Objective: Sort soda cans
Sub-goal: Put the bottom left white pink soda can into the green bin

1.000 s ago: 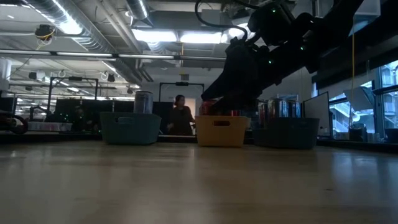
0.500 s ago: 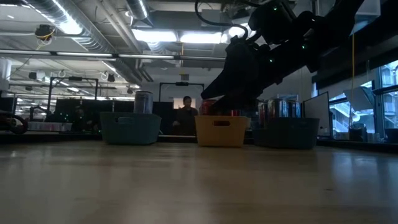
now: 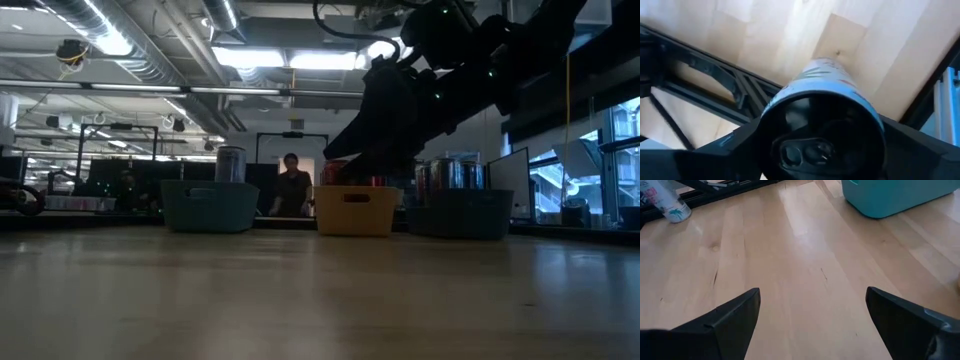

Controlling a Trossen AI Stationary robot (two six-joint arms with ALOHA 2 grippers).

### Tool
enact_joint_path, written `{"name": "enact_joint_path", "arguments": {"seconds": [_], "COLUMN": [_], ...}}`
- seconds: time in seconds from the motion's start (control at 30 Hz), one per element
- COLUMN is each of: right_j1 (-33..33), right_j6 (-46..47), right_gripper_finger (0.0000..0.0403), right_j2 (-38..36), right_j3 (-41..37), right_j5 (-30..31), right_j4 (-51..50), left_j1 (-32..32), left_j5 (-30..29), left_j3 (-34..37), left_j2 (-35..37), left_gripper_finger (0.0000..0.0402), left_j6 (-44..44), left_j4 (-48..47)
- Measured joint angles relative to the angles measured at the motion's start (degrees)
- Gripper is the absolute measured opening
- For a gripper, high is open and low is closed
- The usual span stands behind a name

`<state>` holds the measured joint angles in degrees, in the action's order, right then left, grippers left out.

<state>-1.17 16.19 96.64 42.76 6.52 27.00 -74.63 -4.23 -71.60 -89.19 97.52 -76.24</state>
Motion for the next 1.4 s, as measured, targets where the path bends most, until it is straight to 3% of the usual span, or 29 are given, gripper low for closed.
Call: {"name": "enact_joint_path", "arguments": {"seconds": [0.23,0.37,0.7,1.03,1.4], "right_j1": [0.00,0.00,0.00,0.00,0.07], "right_j6": [0.02,0.02,0.06,0.06,-4.00], "right_gripper_finger": [0.0360,0.0360,0.0360,0.0360,0.0360], "right_j2": [0.00,0.00,0.00,0.00,0.00], "right_j3": [0.00,0.00,0.00,0.00,0.00], "right_j5": [0.38,0.37,-1.60,-1.18,0.37], "right_j4": [-0.08,-0.08,-0.08,-0.06,0.41], "left_j1": [1.19,3.35,14.84,33.97,62.35], "left_j5": [0.06,0.00,-1.57,-3.98,-7.34], "left_j3": [0.05,0.01,-0.18,-0.24,-0.64], "left_j2": [0.47,1.31,5.21,12.63,18.05], "left_gripper_finger": [0.0246,0.0246,0.0252,0.0250,0.0252], "left_j6": [0.15,-1.06,-14.77,-35.90,-62.51], "left_j4": [0.42,0.34,0.21,-1.15,-0.87]}}
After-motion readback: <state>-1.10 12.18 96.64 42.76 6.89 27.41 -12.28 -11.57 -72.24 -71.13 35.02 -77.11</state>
